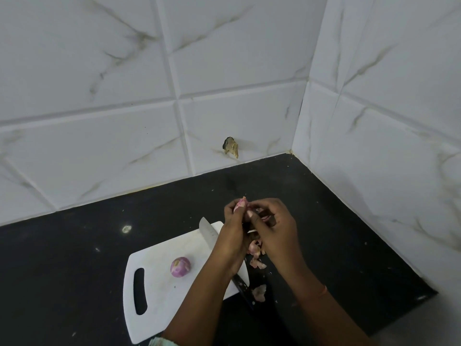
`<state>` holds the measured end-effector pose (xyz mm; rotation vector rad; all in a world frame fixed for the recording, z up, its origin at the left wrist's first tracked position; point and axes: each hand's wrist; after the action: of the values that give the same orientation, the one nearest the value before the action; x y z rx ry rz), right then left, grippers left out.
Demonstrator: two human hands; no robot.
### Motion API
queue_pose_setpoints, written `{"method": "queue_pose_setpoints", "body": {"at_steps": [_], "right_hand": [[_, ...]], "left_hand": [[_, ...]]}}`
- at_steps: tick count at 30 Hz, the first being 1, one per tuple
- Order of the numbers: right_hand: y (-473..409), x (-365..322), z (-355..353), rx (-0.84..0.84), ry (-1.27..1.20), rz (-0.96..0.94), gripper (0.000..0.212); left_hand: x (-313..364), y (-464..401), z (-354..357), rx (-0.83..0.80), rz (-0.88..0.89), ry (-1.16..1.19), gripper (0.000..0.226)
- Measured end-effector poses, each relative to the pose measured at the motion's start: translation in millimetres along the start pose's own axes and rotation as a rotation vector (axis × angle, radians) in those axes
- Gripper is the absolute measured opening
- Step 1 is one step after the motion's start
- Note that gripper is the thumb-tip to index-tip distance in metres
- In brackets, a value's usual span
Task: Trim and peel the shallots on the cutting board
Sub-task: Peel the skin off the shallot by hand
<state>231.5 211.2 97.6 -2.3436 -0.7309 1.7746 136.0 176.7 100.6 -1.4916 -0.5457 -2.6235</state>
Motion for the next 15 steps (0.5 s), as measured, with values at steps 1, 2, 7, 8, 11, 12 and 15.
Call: {"method": "queue_pose_setpoints", "body": {"at_steps": [1, 2, 7, 8, 11, 12, 15], "right_hand": [[-1.2, 0.4, -1.7, -0.003, 0.003, -0.012, 0.020], [-2.4, 1.3, -3.5, -0.006, 0.008, -0.025, 0.019], [-7.9, 10.9, -15.2, -0.144, 0.096, -0.032, 0.018], [-9.7, 13.7, -18.6, -0.170, 0.117, -0.029, 0.019], [-14.3, 23.4, -29.5, -0.193, 0.171, -0.002, 0.016], [-15.3, 25.9, -32.8, -0.179, 0.185, 0.016, 0.015], [-17.5, 29.4, -37.6, -0.072, 0.199, 0.077, 0.014]], "left_hand": [[-0.3, -0.5, 0.4, 0.009, -0.010, -0.019, 0.036], [-0.4, -1.5, 0.5, 0.018, -0.023, -0.025, 0.039], [4.7, -2.3, 3.6, 0.015, -0.091, 0.056, 0.053], [6.9, -2.0, 5.0, 0.021, -0.094, 0.063, 0.052], [11.2, -3.1, 5.9, 0.041, -0.081, 0.054, 0.049], [11.5, -4.5, 5.1, 0.050, -0.071, 0.044, 0.051], [11.3, -7.1, 2.3, 0.071, -0.056, 0.024, 0.059]]}}
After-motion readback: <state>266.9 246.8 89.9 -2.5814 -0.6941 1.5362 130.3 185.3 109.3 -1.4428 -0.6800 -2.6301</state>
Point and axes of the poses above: each hand's wrist, its own y-axis away from the middle knuckle, its own z-axis out of the palm, x = y × z, and after that the axes turned 3 degrees about -x, right-handed
